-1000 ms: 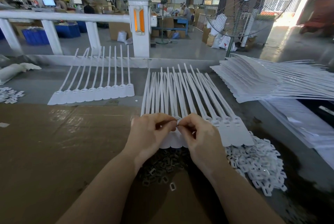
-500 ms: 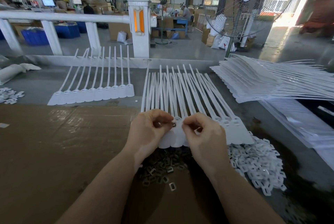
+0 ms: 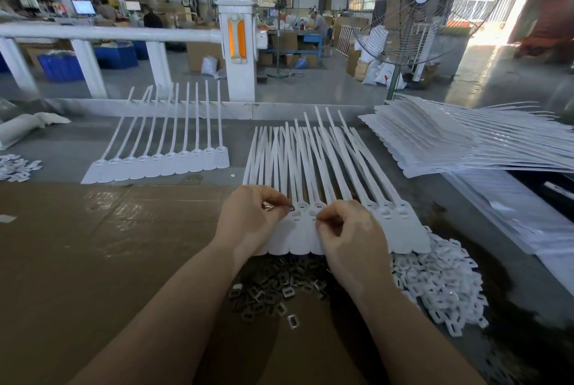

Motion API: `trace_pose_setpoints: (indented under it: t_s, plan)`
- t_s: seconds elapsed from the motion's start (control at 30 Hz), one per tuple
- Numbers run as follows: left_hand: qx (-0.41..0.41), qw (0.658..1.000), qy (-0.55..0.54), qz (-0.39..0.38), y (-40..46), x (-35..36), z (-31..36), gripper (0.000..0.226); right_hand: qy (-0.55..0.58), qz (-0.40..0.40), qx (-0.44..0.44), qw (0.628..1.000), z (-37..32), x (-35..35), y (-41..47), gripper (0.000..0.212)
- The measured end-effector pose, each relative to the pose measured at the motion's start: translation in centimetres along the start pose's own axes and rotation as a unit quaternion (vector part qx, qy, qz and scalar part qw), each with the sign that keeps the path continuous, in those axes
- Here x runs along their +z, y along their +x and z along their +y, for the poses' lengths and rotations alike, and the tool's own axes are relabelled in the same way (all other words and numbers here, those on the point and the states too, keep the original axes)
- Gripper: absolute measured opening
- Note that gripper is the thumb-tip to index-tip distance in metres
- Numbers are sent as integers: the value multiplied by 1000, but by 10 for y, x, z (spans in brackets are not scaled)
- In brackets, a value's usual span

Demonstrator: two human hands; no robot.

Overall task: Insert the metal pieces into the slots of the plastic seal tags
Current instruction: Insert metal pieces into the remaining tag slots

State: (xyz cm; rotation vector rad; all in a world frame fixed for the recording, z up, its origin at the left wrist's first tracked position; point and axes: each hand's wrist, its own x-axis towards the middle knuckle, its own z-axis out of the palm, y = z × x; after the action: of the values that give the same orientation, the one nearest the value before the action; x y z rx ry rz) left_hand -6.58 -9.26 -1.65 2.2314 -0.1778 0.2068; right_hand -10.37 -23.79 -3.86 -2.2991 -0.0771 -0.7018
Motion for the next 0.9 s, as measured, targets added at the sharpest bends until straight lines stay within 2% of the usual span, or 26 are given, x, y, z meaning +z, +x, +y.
trace_pose_setpoints:
  t_s: [0.3, 0.43, 0.77, 0.9]
  plan:
    - [-53, 995, 49, -69, 13, -3, 13, 6, -10, 5, -13, 1000, 2, 1, 0, 5]
    - [-75, 993, 54, -75, 16, -3, 15, 21, -13, 6, -15, 1000, 2, 2, 0, 4]
    - [-116, 989, 40, -87, 20, -4, 21, 26, -15, 3, -17, 1000, 2, 2, 1, 4]
    - [-130, 987, 33, -92, 21, -3, 20, 22, -16, 3, -16, 1000, 2, 2, 1, 3]
